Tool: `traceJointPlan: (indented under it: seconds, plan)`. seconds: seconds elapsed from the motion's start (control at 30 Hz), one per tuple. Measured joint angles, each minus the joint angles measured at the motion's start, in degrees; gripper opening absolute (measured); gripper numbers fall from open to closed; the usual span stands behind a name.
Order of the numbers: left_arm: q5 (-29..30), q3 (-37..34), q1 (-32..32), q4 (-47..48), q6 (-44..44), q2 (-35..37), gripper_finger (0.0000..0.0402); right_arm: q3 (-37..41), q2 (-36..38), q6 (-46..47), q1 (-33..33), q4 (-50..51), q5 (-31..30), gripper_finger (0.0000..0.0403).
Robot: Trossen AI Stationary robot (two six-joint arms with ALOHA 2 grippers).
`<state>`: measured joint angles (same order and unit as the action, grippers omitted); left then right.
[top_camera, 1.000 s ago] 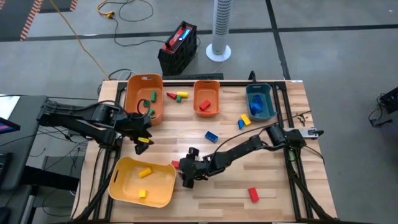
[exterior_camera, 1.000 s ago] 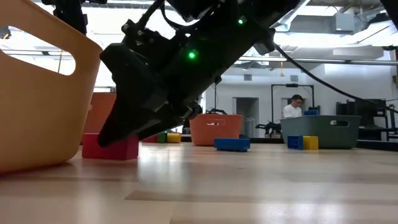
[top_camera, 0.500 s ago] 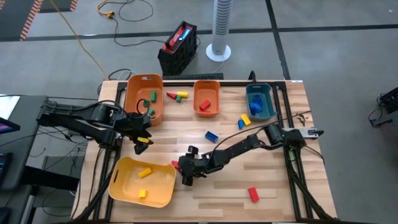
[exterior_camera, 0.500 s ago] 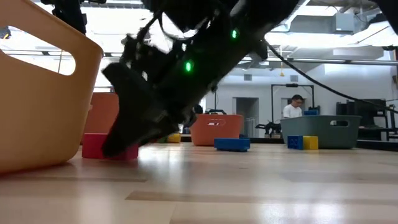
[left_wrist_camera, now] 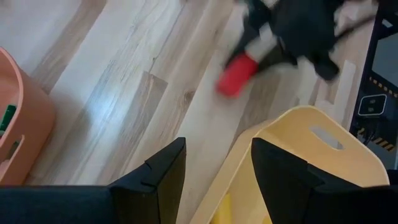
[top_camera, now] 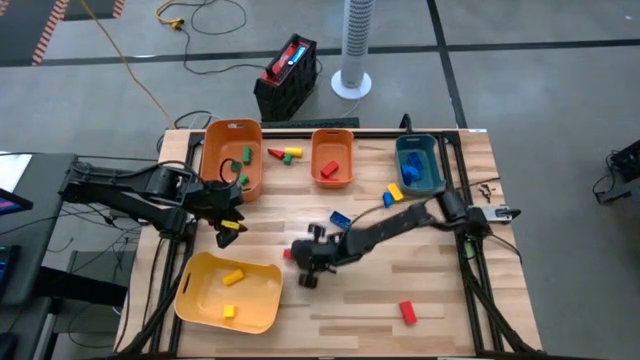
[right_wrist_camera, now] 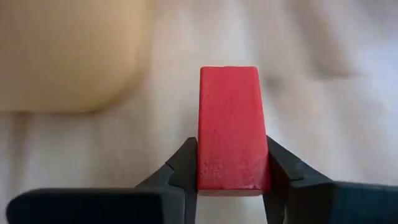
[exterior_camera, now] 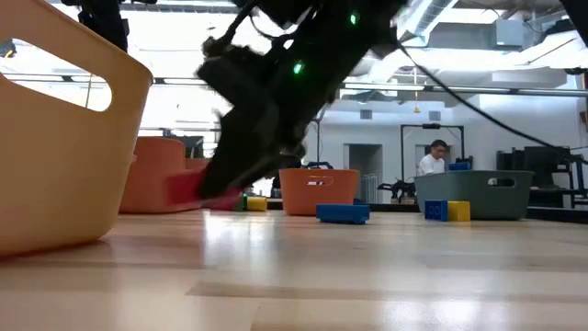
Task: Sort blocks
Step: Put the red block into the right orange bin
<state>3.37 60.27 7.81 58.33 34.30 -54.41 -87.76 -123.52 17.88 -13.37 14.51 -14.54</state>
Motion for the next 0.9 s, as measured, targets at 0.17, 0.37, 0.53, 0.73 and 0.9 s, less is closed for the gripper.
traceJointPlan:
  seconds: [0.17,0.37,0.53,0.73,0.9]
  plan:
    - [0.81,0.0,-1.43,-2.52,-0.01,-0.02,0.0178,0.05,6.8,-5.05,5.79,15.67,-0.37,0.0136]
    - [2.53,0.0,-4.13,-7.24,0.0,0.0,0.0178,-0.03,13.56,-5.79,17.71,25.63,-0.56,0.0126]
    - [2.61,0.0,-6.22,-8.4,0.63,0.0,0.0178,0.02,18.85,-10.32,26.27,23.55,1.67,0.0126]
    - [3.09,0.0,-7.66,-8.35,1.83,0.0,0.0178,-0.05,19.24,-11.51,35.85,23.02,8.52,0.0126]
    - [4.17,0.0,-9.04,-8.36,2.23,-0.01,0.0178,-0.03,14.4,-11.29,40.95,22.91,15.44,0.0126]
